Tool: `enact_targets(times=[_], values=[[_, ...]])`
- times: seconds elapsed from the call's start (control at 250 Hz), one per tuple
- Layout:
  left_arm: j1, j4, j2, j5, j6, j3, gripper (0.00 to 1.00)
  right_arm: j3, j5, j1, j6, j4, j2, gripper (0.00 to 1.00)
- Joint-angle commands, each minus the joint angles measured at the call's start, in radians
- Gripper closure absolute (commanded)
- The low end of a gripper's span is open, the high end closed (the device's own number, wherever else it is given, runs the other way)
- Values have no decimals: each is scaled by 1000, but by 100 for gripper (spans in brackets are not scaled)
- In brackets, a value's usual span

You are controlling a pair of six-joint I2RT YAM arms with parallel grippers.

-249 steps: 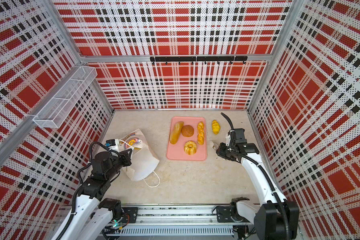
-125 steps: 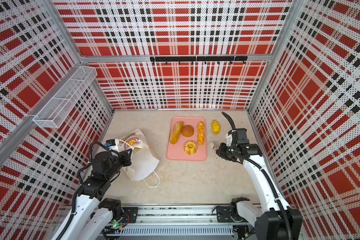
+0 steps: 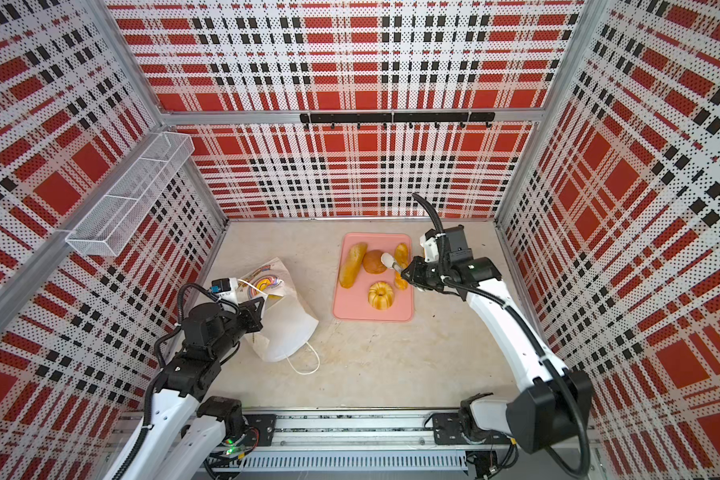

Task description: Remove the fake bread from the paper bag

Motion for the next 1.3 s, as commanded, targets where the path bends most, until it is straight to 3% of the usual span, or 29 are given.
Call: enact_targets(times=[0.0,0.076,0.564,0.984,1.297], values=[[10,7,2,0,-18,-13,100,66,-39,31,37,144,86,95],[12,8,5,0,-15,-12,100,113,-43,54,35,156,160,100],[19,18,17,10,-18,-11,100,273,-3,93,33,210,432,100],[21,19,12,13,-22,-13,100,211,45,107,6,172,433,100],[21,16,13,13,-23,-11,100,353,42,108,-3,142,575,100]])
